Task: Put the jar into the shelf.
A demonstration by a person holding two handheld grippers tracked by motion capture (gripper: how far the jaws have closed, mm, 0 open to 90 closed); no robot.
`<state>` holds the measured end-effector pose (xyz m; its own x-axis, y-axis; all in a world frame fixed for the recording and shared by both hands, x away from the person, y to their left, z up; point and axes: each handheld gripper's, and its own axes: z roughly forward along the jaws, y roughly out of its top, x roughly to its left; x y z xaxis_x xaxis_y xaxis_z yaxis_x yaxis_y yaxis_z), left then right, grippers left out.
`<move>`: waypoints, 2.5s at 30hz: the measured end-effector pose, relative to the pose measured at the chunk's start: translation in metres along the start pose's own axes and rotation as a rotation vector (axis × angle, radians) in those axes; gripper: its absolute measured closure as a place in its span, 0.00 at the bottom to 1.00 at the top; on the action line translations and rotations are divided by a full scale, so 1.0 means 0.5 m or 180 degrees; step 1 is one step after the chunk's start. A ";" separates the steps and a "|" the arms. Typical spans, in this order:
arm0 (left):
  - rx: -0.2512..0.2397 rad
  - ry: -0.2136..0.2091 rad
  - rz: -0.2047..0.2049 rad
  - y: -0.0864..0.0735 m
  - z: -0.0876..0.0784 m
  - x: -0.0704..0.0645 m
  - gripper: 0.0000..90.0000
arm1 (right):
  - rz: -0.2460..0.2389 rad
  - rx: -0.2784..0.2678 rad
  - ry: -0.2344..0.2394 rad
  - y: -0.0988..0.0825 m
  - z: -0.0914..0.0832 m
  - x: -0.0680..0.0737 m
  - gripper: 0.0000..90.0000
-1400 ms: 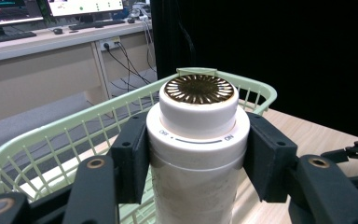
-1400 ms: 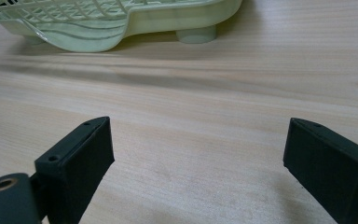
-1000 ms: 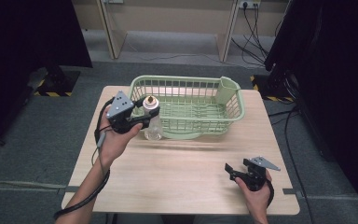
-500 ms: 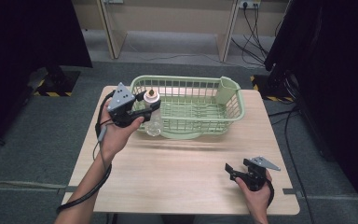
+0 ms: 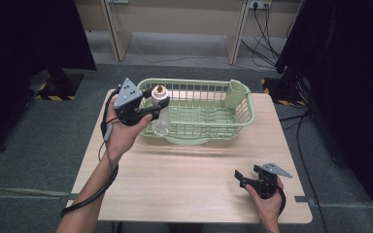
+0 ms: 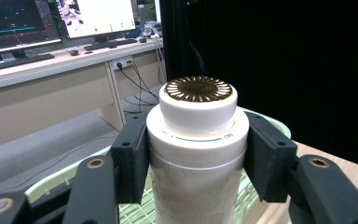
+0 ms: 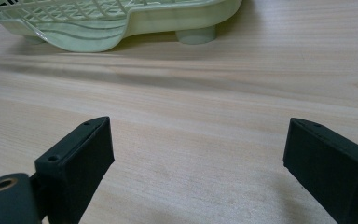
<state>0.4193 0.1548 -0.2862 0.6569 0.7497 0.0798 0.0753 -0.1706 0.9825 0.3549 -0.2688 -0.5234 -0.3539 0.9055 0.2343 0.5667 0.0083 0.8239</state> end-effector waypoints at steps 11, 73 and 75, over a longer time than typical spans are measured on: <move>0.0004 0.0058 -0.0036 0.014 0.013 0.009 0.51 | -0.0003 0.0000 -0.0001 0.000 0.000 0.000 0.10; 0.0441 0.0597 -0.0376 0.012 0.168 0.101 0.51 | -0.0012 -0.0001 0.0015 0.000 0.000 -0.002 0.10; 0.0484 0.0602 -0.0382 0.007 0.175 0.103 0.51 | -0.0006 -0.0003 0.0016 0.000 -0.001 -0.002 0.10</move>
<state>0.5189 0.1368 -0.2933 0.4856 0.8741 0.0084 0.2655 -0.1566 0.9513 0.3549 -0.2697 -0.5234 -0.3587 0.9033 0.2352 0.5654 0.0098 0.8248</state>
